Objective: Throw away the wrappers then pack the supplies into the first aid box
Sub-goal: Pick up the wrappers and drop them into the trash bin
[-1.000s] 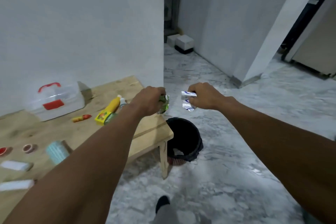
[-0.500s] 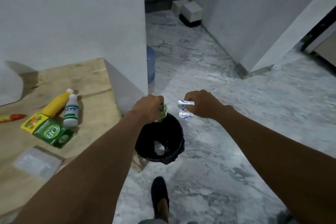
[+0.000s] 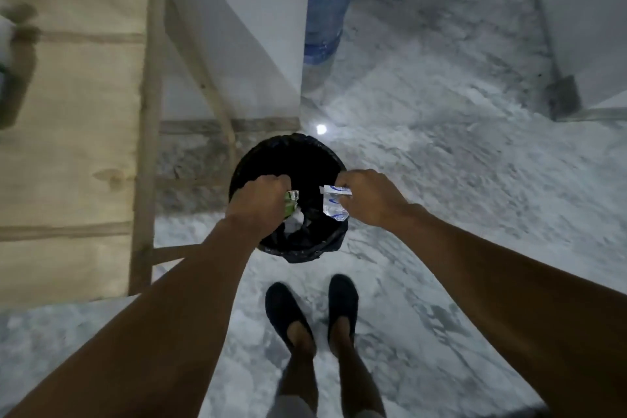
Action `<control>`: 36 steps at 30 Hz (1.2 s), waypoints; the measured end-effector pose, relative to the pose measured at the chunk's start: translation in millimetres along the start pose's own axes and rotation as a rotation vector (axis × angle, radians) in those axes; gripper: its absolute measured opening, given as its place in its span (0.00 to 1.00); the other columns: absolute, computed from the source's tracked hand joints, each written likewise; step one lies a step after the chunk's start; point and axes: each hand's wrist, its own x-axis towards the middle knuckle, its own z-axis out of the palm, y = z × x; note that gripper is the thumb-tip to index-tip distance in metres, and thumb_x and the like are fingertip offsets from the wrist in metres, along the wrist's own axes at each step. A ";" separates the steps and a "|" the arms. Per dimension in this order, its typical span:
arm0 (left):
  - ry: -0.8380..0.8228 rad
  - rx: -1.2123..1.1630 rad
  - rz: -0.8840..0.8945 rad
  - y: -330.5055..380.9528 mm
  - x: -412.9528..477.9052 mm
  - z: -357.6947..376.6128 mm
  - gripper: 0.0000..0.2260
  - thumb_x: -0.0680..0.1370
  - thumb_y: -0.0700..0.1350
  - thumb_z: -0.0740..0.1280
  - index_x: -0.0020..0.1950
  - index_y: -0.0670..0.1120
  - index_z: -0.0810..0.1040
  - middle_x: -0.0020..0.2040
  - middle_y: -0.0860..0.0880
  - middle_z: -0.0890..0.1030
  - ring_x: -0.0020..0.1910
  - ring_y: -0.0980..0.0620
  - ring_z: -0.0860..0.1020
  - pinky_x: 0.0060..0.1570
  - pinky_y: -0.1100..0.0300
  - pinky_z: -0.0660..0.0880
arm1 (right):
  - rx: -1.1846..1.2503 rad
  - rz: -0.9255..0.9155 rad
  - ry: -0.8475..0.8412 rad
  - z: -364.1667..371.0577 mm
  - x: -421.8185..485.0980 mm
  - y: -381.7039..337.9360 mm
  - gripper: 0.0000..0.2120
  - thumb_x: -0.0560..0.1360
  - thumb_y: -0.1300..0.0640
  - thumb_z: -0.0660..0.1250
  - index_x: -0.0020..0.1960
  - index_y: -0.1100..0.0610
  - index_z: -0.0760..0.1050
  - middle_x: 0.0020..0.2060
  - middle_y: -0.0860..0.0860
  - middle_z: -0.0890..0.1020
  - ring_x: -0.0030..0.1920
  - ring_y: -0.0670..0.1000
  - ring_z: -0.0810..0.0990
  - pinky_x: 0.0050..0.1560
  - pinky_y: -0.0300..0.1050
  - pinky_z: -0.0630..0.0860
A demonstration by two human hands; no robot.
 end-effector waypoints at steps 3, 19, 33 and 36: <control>-0.002 0.042 -0.022 -19.3 28.9 58.2 0.10 0.77 0.37 0.62 0.58 0.44 0.75 0.50 0.43 0.79 0.48 0.38 0.80 0.41 0.49 0.74 | -0.052 -0.037 -0.042 51.7 39.5 26.8 0.12 0.76 0.59 0.66 0.59 0.57 0.77 0.54 0.57 0.81 0.52 0.61 0.80 0.51 0.54 0.78; 0.024 0.039 -0.054 -88.9 122.0 222.0 0.21 0.77 0.43 0.69 0.69 0.43 0.71 0.62 0.40 0.76 0.59 0.38 0.76 0.56 0.47 0.73 | -0.088 -0.110 -0.141 215.5 158.3 77.9 0.18 0.78 0.57 0.66 0.67 0.57 0.71 0.59 0.57 0.77 0.58 0.61 0.77 0.53 0.54 0.77; 0.301 0.126 0.007 36.7 -28.0 -7.9 0.20 0.80 0.48 0.63 0.70 0.41 0.70 0.65 0.41 0.75 0.64 0.39 0.73 0.64 0.48 0.68 | -0.133 -0.083 0.199 -18.6 -23.8 -16.7 0.23 0.80 0.49 0.61 0.71 0.58 0.67 0.66 0.57 0.72 0.65 0.59 0.70 0.62 0.54 0.73; 0.456 0.162 0.028 67.8 -76.4 -91.2 0.18 0.80 0.48 0.61 0.67 0.41 0.71 0.63 0.42 0.76 0.62 0.40 0.75 0.62 0.50 0.69 | -0.143 -0.104 0.344 -92.9 -80.0 -59.0 0.22 0.80 0.50 0.61 0.71 0.59 0.67 0.67 0.57 0.71 0.65 0.58 0.70 0.60 0.53 0.72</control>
